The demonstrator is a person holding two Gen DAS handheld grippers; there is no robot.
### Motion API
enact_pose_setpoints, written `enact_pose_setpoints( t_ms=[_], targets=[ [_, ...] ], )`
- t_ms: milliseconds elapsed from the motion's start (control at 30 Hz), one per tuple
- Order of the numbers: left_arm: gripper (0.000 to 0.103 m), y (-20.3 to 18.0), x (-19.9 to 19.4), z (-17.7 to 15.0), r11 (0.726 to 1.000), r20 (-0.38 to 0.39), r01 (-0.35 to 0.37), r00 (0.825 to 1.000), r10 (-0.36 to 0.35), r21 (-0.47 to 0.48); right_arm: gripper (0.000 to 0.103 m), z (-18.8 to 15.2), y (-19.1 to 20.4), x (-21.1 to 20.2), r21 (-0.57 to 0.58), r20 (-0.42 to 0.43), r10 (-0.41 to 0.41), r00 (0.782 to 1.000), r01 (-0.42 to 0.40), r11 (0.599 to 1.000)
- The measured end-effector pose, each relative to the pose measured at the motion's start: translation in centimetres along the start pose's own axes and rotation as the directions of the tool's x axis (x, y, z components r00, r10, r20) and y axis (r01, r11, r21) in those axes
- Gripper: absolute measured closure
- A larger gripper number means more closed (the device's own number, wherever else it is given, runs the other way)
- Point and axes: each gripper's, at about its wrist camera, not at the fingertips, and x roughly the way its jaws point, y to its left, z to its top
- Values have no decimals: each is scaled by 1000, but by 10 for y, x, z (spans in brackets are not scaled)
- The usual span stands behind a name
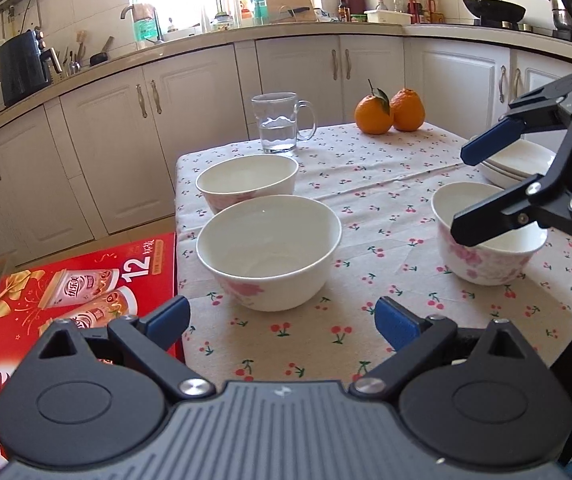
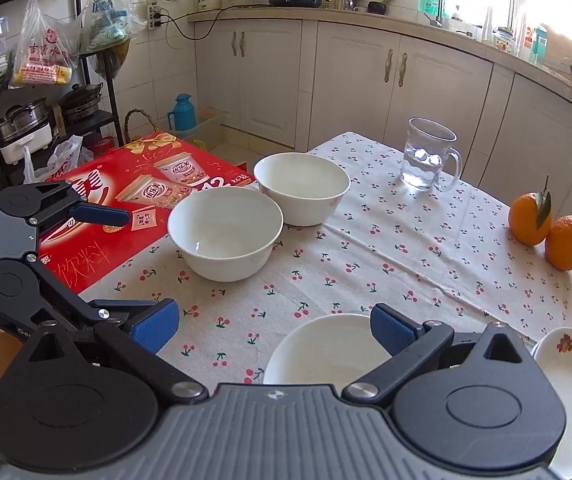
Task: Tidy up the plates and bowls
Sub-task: 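Open the right gripper and withdraw it from the bowl, then grasp the rim of another white bowl with the right gripper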
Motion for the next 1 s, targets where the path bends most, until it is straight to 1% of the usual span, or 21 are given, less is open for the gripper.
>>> enact_pose_setpoints(
  t_ms=[167,300,533,733,800,1000],
  targets=[
    [4,10,16,1,1000,-8,-1,1000,1,-7,0,14,2,21,-10,-21,29,999,-30,1000],
    [4,14,28,1,1000,-15,22,1000,-22,-10,0,28,1,41,-26,-42,67,997,-68,997],
    [5,17,43,4,999,-9,45,999,-45,-4,0,50,-5,75,-40,-88,133,987,-137,990],
    [5,20,50,6,998,-3,66,998,-67,-13,0,64,-4,97,-64,-112,167,980,-175,983],
    [5,20,50,7,997,4,74,997,-74,-12,1,67,-6,104,-61,-120,180,976,-188,980],
    [7,21,52,8,996,9,89,996,-89,-19,10,71,-10,122,-41,-141,208,968,-216,976]
  ],
)
